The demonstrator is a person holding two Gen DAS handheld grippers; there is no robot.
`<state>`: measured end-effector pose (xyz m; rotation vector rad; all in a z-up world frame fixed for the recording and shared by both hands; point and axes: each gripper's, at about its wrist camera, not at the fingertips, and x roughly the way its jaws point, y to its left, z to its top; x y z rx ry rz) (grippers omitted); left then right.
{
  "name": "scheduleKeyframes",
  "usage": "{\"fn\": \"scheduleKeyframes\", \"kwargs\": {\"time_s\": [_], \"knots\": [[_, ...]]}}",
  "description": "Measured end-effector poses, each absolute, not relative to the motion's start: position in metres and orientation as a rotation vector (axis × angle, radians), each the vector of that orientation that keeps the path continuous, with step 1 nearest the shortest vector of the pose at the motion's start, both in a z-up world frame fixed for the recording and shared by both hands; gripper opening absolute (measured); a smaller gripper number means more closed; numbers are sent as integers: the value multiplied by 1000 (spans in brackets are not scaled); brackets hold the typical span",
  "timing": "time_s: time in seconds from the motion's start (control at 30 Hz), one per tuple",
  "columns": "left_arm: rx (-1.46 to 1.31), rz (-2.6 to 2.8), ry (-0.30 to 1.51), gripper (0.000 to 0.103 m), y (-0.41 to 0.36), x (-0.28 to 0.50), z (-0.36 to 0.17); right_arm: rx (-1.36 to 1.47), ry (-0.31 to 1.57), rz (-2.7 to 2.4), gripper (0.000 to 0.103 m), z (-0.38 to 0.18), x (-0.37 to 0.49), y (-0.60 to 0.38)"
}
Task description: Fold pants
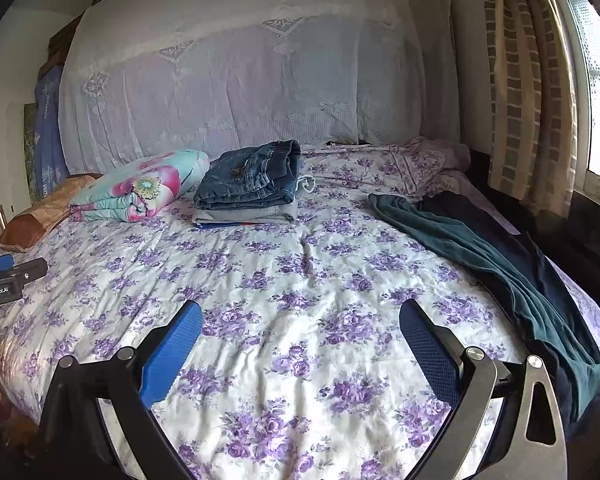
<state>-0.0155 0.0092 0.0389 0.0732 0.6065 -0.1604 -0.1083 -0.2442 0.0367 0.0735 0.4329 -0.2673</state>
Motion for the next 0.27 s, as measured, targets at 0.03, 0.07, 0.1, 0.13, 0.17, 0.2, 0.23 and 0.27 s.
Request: {"fn": "scheduleKeyframes", "kwargs": {"time_s": [0.03, 0.07, 0.1, 0.13, 0.17, 0.2, 0.23, 0.27], "knots": [[63, -167, 631, 98, 10, -13, 38, 74, 434, -266, 99, 37, -108, -244], [61, -162, 643, 98, 10, -11, 37, 75, 434, -266, 99, 36, -109, -245], [58, -158, 652, 98, 11, -9, 35, 75, 433, -267, 99, 36, -109, -245], [57, -154, 653, 98, 12, -9, 34, 76, 433, -268, 99, 36, -109, -245], [56, -151, 652, 98, 13, -8, 33, 79, 434, -265, 99, 36, -108, -245], [53, -148, 653, 98, 14, -8, 33, 83, 435, -264, 99, 35, -109, -245], [52, -148, 654, 98, 14, -8, 32, 87, 436, -262, 99, 35, -109, -246], [54, -148, 655, 98, 15, -7, 31, 87, 439, -262, 99, 34, -109, -245]]}}
